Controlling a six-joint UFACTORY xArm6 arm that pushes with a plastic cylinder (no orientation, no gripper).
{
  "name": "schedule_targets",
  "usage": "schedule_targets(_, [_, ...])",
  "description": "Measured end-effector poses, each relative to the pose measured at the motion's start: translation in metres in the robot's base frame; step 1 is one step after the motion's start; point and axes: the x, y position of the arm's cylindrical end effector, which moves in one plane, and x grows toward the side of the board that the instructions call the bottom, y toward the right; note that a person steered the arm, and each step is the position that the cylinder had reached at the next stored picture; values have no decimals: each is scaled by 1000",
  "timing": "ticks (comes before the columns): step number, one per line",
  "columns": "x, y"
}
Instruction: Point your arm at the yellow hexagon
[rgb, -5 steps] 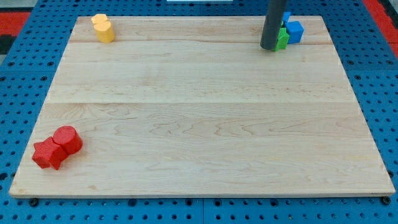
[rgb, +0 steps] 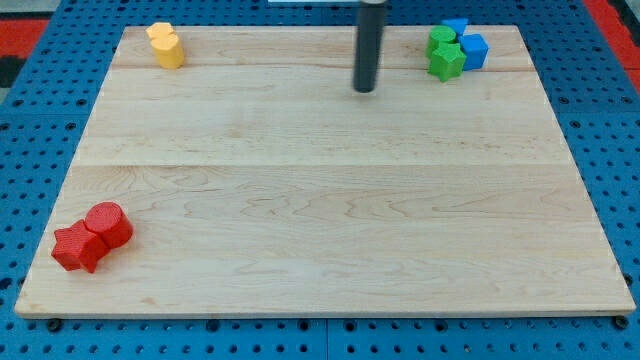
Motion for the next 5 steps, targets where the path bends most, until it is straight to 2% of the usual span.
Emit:
schedule_targets(3, [1,-265])
schedule_targets(4, [1,-329])
schedule_targets(5, [-2,-331])
